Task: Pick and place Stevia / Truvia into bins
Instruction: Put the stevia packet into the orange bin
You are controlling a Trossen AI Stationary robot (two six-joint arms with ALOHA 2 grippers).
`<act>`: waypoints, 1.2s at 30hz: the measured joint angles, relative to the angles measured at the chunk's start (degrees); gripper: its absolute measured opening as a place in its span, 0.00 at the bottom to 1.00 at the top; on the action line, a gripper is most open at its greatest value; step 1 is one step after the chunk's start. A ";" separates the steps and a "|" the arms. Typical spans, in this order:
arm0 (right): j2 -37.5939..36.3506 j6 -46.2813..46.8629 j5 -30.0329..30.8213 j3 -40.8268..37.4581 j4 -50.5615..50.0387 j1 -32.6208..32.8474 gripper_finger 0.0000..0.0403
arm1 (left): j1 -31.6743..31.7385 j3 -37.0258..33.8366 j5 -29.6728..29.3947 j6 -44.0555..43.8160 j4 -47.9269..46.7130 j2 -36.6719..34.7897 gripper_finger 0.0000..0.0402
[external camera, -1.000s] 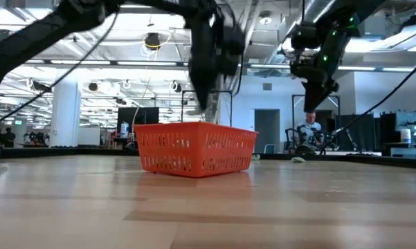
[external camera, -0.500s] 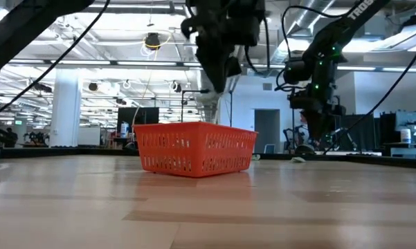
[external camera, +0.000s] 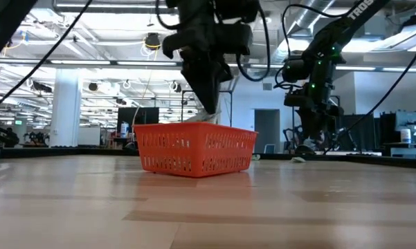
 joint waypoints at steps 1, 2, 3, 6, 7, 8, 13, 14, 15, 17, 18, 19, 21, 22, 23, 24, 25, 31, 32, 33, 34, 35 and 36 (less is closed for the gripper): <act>0.00 0.00 -0.11 0.00 -0.03 0.00 0.30 | -0.20 -2.19 0.61 -0.35 2.28 -1.22 0.00; 0.00 -0.02 -0.11 0.00 -0.02 0.00 0.30 | -0.41 -4.24 1.19 -0.57 4.47 -2.47 0.00; 0.00 -0.19 -0.11 0.00 -0.02 0.00 0.30 | -0.71 -6.19 2.05 -0.88 6.37 -3.49 0.00; 0.00 -0.29 -0.15 0.00 0.00 0.00 0.30 | -1.52 -10.25 4.01 -1.51 9.59 -5.07 0.00; 0.00 -0.28 -0.31 0.00 0.02 0.00 0.30 | -1.74 -10.86 4.64 -1.67 9.71 -5.09 0.00; 0.00 -0.30 -0.88 0.00 0.00 0.00 0.30 | -1.94 -11.37 4.89 -1.78 9.65 -5.09 0.00; 0.00 -0.30 -5.18 0.00 0.05 0.00 0.31 | -2.23 -12.68 5.61 -1.20 9.40 -4.98 0.02; 0.00 -0.13 -5.50 0.00 0.09 0.06 0.31 | -2.22 -12.68 5.31 -1.20 9.59 -4.97 0.03; 0.00 0.39 -5.80 0.00 0.13 0.25 0.32 | -2.22 -12.66 5.03 -1.07 9.78 -4.98 0.05; 0.00 1.05 -6.10 0.00 0.22 0.44 0.34 | -2.03 -12.67 5.02 0.48 9.62 -4.95 0.10; 0.00 1.09 -6.10 0.00 0.22 0.44 0.35 | -1.86 -12.66 5.02 0.87 9.47 -4.95 0.13; 0.00 1.26 -6.13 0.00 0.25 0.44 0.36 | -1.74 -12.66 5.02 0.94 9.37 -4.95 0.16; 0.00 2.60 -6.12 0.00 0.35 0.50 0.39 | -1.44 -12.66 5.01 0.90 8.81 -4.95 0.21; 0.00 3.41 -6.12 0.00 0.44 0.50 0.40 | -1.29 -12.66 4.53 0.92 8.40 -4.95 0.24; 0.00 4.24 -6.12 0.00 0.43 0.51 0.41 | -1.13 -12.53 3.77 0.93 7.46 -4.97 0.26; 0.00 5.33 -6.10 0.00 0.42 0.57 0.42 | -0.96 -12.19 2.84 0.93 5.76 -5.05 0.28; 0.00 6.61 -6.10 0.00 0.42 0.70 0.43 | -0.70 -11.80 1.87 0.62 3.84 -5.16 0.29; 0.15 16.25 -4.80 0.00 0.48 1.31 0.46 | 0.81 -10.64 4.19 -0.96 -0.09 -8.21 0.30; 0.49 17.41 -4.55 0.01 0.71 1.51 0.46 | 1.00 -10.71 5.04 -0.84 0.17 -9.05 0.30; 1.03 18.27 -4.43 0.02 1.08 1.64 0.46 | 1.19 -11.15 5.54 -0.47 0.51 -10.26 0.29; 1.67 19.02 -4.42 0.02 1.43 1.76 0.46 | 1.33 -11.75 5.69 -0.02 0.98 -11.53 0.29; 2.28 19.54 -4.39 0.02 1.70 1.89 0.46 | 1.52 -12.51 5.72 0.28 2.00 -12.98 0.28; 2.99 20.12 -4.39 0.02 2.32 1.90 0.45 | 1.76 -13.34 5.72 0.38 3.16 -14.38 0.28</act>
